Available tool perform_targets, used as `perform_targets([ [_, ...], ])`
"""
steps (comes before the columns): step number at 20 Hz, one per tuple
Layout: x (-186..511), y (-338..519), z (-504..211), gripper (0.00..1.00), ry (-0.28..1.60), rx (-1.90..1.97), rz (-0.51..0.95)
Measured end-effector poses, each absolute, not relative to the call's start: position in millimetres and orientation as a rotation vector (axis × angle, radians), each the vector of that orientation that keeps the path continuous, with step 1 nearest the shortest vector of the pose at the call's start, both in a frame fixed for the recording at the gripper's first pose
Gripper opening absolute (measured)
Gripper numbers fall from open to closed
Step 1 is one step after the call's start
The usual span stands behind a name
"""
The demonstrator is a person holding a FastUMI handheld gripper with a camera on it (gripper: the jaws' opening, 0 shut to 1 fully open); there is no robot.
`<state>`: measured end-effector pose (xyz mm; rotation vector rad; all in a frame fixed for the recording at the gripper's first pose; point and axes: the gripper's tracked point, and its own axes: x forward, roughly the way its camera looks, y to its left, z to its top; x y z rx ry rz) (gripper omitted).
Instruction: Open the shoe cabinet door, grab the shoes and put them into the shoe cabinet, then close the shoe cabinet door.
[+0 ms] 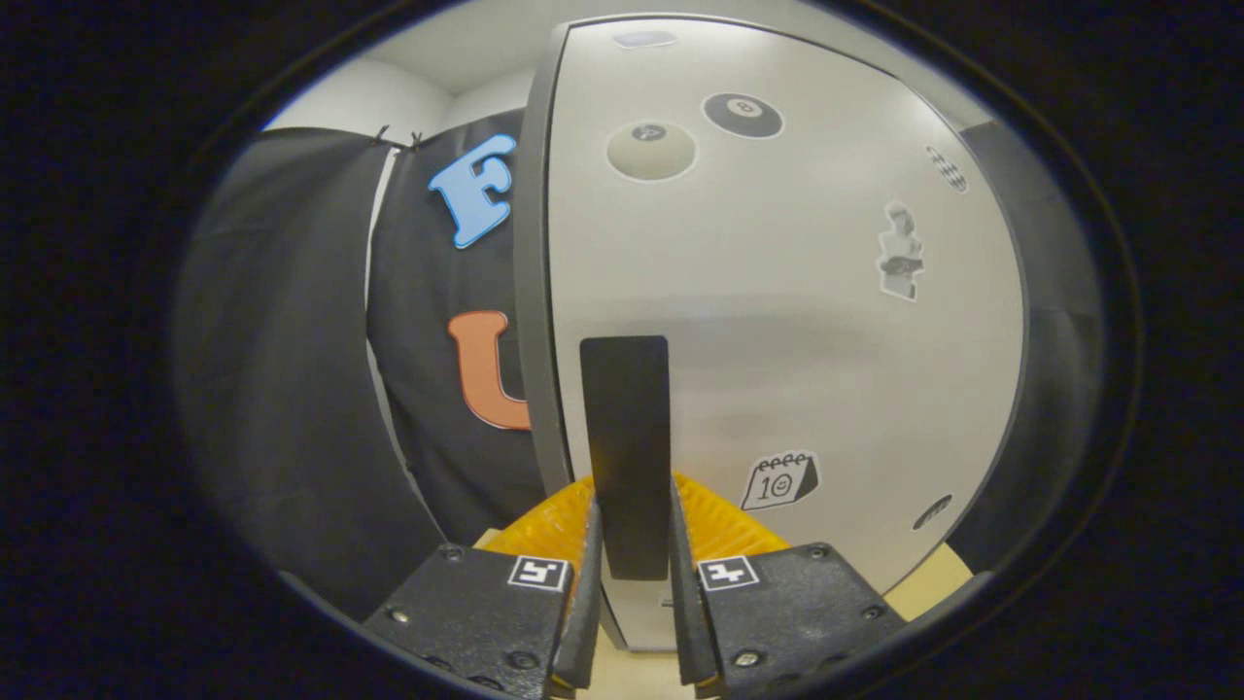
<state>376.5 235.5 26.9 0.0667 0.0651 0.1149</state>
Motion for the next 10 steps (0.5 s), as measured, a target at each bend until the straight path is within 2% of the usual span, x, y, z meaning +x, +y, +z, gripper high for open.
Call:
perform_targets([
  [4,354,233,22,0.3,0.067,0.053,0.184],
  [10,262,201,18,0.27,0.064,0.039,0.207],
])
